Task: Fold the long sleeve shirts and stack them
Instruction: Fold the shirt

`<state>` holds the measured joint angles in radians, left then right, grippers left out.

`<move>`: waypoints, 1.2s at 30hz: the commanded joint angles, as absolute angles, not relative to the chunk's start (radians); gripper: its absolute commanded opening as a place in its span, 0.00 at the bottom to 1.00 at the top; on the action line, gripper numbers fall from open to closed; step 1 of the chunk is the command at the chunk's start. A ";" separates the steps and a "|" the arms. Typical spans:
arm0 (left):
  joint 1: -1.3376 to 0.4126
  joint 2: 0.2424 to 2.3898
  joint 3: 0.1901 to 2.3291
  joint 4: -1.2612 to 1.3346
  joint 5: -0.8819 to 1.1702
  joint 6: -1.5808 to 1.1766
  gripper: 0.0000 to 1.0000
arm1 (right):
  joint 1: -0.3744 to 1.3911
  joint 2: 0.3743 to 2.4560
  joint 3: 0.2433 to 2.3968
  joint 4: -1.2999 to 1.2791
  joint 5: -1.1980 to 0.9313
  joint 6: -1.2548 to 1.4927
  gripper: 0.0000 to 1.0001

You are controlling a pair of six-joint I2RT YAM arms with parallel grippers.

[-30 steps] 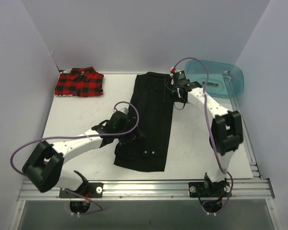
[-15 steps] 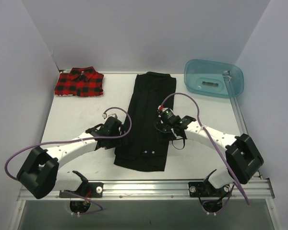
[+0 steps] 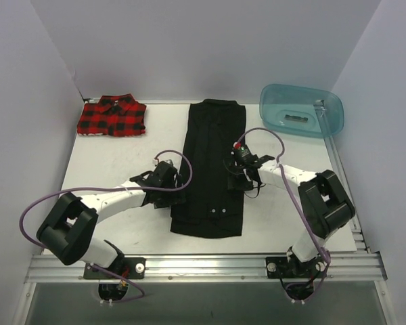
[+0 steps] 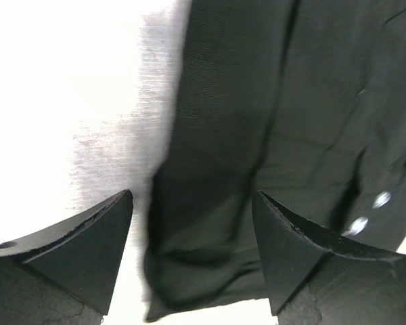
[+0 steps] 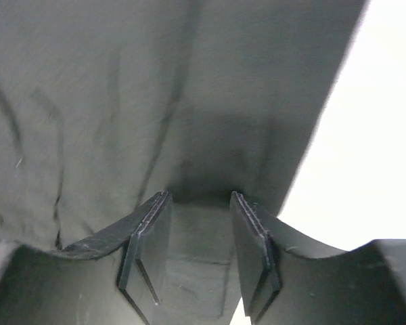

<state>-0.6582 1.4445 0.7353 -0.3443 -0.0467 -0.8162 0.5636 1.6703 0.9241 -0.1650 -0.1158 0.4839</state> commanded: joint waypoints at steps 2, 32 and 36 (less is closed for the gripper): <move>-0.658 1.405 0.790 -0.342 -0.015 -0.717 0.83 | 0.528 1.594 0.977 -0.238 -0.069 0.417 0.41; -0.571 1.266 0.551 -0.218 0.256 -0.831 0.65 | 1.321 1.578 0.885 -0.028 0.186 -0.101 0.71; -0.437 1.204 0.537 -0.265 0.259 -0.822 0.76 | 1.350 1.626 0.891 0.023 0.235 -0.146 0.72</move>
